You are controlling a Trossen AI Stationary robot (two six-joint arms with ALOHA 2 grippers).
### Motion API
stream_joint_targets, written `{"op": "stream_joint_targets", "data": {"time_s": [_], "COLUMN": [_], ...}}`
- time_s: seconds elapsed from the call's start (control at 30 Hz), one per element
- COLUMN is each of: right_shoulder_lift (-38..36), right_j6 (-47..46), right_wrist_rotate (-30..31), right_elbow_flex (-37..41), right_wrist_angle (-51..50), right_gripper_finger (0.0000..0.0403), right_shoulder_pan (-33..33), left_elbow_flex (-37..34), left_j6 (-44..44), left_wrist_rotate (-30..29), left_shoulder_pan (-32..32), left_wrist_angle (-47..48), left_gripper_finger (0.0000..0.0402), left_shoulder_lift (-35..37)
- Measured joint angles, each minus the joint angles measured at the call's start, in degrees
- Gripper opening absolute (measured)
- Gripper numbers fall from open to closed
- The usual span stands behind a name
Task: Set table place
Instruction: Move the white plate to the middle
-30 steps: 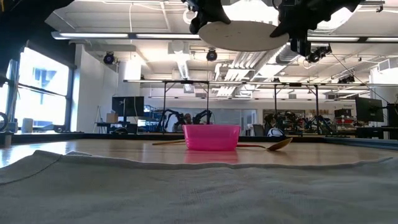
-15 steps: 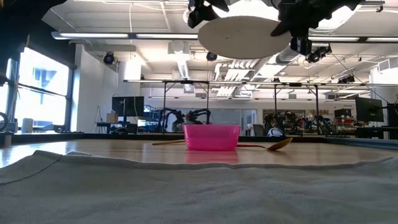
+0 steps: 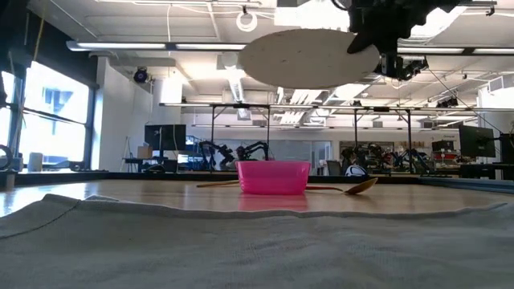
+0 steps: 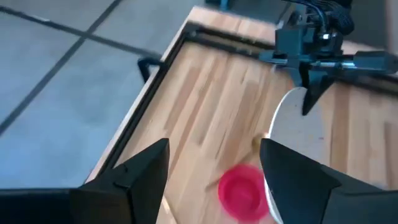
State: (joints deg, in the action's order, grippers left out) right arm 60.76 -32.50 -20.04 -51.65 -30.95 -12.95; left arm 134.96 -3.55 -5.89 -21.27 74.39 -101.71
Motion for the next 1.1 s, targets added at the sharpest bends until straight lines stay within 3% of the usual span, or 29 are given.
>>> {"op": "stream_joint_targets", "data": {"time_s": [0.2,0.37,0.63,0.9,1.1], "right_shoulder_lift": [6.5,11.3,21.2,26.8,31.4], "right_j6": [-18.5,-34.7,-50.6,-52.7,-55.0], "right_wrist_rotate": [-0.4,10.8,19.7,23.7,20.3], "right_elbow_flex": [12.0,17.8,17.2,17.2,17.2], "right_wrist_angle": [25.8,42.2,43.3,48.8,50.3], "right_gripper_finger": [0.0,0.0,0.0,0.0,0.0], "right_shoulder_pan": [9.3,20.1,34.0,35.1,35.1], "left_elbow_flex": [0.0,0.0,0.0,0.0,0.0], "left_j6": [-1.2,-1.4,-1.7,-2.7,-2.7], "left_wrist_rotate": [-8.5,-12.7,-14.9,-14.9,-15.3], "left_shoulder_pan": [7.2,11.4,13.1,13.0,13.0], "left_wrist_angle": [8.6,15.1,15.7,15.6,15.6], "left_gripper_finger": [0.0226,0.0223,0.0223,0.0223,0.0223], "left_shoulder_lift": [1.6,2.9,7.5,10.3,10.9]}}
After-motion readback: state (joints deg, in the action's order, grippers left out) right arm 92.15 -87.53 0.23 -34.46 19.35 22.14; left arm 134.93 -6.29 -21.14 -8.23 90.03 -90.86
